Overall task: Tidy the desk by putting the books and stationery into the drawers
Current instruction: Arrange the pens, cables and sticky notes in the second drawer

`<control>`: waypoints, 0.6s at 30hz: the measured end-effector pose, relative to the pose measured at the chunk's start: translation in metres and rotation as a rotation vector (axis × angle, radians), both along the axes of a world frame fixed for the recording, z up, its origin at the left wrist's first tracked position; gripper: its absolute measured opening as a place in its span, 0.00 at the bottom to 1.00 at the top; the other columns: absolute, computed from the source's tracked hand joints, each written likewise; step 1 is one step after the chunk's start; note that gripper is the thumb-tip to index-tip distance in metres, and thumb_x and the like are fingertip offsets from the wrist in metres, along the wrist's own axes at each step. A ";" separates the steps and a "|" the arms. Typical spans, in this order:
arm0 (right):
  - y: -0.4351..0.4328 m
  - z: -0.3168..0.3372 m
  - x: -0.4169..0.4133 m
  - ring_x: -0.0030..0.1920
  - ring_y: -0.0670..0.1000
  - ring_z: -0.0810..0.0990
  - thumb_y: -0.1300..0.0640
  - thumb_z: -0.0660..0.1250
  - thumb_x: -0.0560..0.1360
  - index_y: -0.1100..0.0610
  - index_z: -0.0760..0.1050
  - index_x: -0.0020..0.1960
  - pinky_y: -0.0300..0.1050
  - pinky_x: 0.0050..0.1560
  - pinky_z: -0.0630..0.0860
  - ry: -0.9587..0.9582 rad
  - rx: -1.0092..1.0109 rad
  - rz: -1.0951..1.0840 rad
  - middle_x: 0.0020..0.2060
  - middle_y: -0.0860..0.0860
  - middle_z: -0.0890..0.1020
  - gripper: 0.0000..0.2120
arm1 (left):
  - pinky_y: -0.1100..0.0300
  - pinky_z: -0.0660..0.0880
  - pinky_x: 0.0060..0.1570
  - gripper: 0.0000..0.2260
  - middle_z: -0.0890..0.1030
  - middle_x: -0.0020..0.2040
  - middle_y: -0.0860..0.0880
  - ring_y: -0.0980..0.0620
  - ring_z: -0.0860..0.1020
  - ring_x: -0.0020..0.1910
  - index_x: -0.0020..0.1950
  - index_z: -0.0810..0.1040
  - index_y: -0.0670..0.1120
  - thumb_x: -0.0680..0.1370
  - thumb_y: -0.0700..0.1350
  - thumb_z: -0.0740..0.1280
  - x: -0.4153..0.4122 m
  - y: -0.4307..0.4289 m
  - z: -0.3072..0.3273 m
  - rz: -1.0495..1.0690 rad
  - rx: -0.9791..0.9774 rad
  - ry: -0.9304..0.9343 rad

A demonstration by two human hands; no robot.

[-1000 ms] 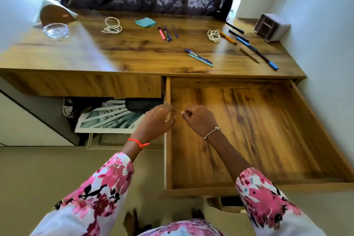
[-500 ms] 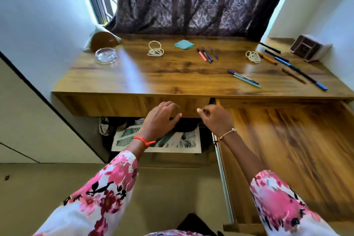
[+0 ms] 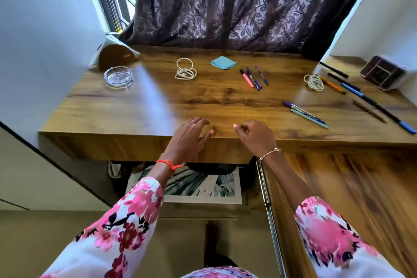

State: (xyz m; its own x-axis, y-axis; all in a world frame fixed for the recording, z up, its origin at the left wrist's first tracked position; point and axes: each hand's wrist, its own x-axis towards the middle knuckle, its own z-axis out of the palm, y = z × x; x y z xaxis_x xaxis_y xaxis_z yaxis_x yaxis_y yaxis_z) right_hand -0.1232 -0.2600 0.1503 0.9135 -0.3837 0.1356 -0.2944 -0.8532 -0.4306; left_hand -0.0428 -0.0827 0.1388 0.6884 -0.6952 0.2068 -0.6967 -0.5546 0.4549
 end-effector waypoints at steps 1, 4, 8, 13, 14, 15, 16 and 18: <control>-0.007 -0.002 0.011 0.40 0.54 0.78 0.48 0.60 0.77 0.60 0.80 0.42 0.44 0.38 0.71 0.011 0.016 -0.010 0.37 0.54 0.80 0.18 | 0.53 0.70 0.58 0.16 0.76 0.62 0.43 0.46 0.72 0.62 0.62 0.73 0.40 0.79 0.49 0.61 0.010 -0.007 -0.002 0.003 0.003 0.008; -0.027 -0.006 0.043 0.42 0.56 0.79 0.48 0.60 0.76 0.60 0.80 0.42 0.45 0.39 0.72 0.029 0.039 -0.029 0.39 0.55 0.82 0.17 | 0.53 0.69 0.58 0.16 0.75 0.62 0.43 0.45 0.71 0.63 0.62 0.72 0.41 0.79 0.48 0.62 0.047 -0.029 -0.008 -0.007 0.008 0.032; -0.059 -0.007 0.093 0.43 0.56 0.79 0.50 0.60 0.77 0.61 0.79 0.45 0.43 0.38 0.69 0.091 0.088 -0.038 0.40 0.56 0.82 0.16 | 0.49 0.68 0.60 0.16 0.74 0.61 0.42 0.42 0.70 0.62 0.62 0.72 0.40 0.78 0.47 0.63 0.097 -0.062 -0.020 -0.016 0.021 0.058; -0.096 -0.018 0.164 0.39 0.55 0.77 0.51 0.62 0.76 0.63 0.79 0.42 0.45 0.36 0.70 0.047 0.186 -0.068 0.36 0.56 0.80 0.15 | 0.43 0.65 0.64 0.29 0.69 0.67 0.42 0.41 0.65 0.69 0.66 0.69 0.42 0.74 0.60 0.52 0.153 -0.087 -0.050 0.027 0.100 0.108; -0.101 -0.019 0.175 0.37 0.53 0.76 0.53 0.63 0.75 0.63 0.78 0.40 0.44 0.35 0.68 0.034 0.220 -0.071 0.34 0.55 0.79 0.14 | 0.44 0.61 0.68 0.30 0.67 0.70 0.42 0.42 0.61 0.71 0.68 0.67 0.42 0.74 0.60 0.53 0.160 -0.089 -0.055 0.038 0.118 0.116; -0.106 -0.020 0.190 0.36 0.53 0.75 0.54 0.63 0.75 0.63 0.78 0.39 0.43 0.35 0.67 0.024 0.251 -0.076 0.33 0.54 0.77 0.13 | 0.46 0.56 0.70 0.31 0.64 0.72 0.43 0.43 0.57 0.73 0.70 0.64 0.42 0.74 0.61 0.52 0.169 -0.091 -0.059 0.049 0.135 0.117; -0.111 -0.021 0.203 0.36 0.53 0.76 0.55 0.64 0.75 0.62 0.77 0.38 0.42 0.35 0.67 0.018 0.285 -0.089 0.32 0.54 0.77 0.12 | 0.48 0.52 0.71 0.33 0.61 0.74 0.44 0.45 0.54 0.74 0.72 0.62 0.43 0.73 0.62 0.50 0.176 -0.092 -0.064 0.056 0.145 0.106; -0.120 -0.025 0.231 0.34 0.54 0.78 0.55 0.64 0.75 0.61 0.77 0.40 0.42 0.31 0.71 0.025 0.390 -0.142 0.33 0.55 0.78 0.11 | 0.48 0.47 0.71 0.37 0.57 0.75 0.47 0.48 0.50 0.75 0.73 0.60 0.45 0.71 0.65 0.45 0.188 -0.093 -0.071 0.055 0.160 0.084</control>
State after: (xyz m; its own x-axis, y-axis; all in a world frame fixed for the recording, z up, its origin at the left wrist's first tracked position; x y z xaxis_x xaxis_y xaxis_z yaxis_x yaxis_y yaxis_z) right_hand 0.1080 -0.3798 0.1254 0.8490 -0.5242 -0.0667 -0.4119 -0.5774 -0.7050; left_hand 0.1450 -0.1758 0.0674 0.7363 -0.6757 0.0366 -0.6270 -0.6608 0.4127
